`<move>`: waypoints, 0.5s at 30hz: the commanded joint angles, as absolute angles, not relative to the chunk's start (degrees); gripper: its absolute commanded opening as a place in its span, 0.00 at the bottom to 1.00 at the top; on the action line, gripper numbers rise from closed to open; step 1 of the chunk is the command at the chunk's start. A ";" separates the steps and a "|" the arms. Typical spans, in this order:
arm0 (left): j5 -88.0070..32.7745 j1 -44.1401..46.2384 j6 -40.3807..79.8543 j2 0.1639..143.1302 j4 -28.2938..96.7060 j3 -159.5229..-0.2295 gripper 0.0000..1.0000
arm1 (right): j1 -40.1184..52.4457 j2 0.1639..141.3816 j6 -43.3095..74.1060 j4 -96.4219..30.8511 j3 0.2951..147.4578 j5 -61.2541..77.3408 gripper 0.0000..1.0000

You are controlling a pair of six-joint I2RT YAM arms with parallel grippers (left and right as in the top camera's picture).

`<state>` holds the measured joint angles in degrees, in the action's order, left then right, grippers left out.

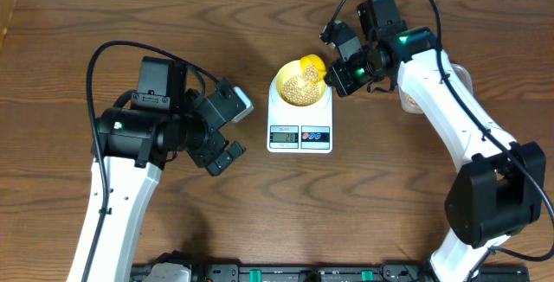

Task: Scoop item into bowl and weigh 50g on scale
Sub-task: 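Tip the scoop to pour soybeans into the yellow bowl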

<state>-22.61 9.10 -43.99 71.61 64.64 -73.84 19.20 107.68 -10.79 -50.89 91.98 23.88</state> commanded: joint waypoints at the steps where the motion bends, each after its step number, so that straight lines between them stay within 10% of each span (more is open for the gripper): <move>1: -23.53 8.91 -44.99 71.59 64.88 -73.36 0.98 | 20.27 105.62 -11.88 -51.70 93.38 20.93 0.01; 15: -23.53 8.91 -44.99 71.59 64.88 -73.36 0.98 | 21.43 105.43 -9.45 -50.57 94.19 19.70 0.01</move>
<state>-22.61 9.10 -43.99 71.61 64.66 -73.84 20.91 107.59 -10.96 -51.13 92.23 20.36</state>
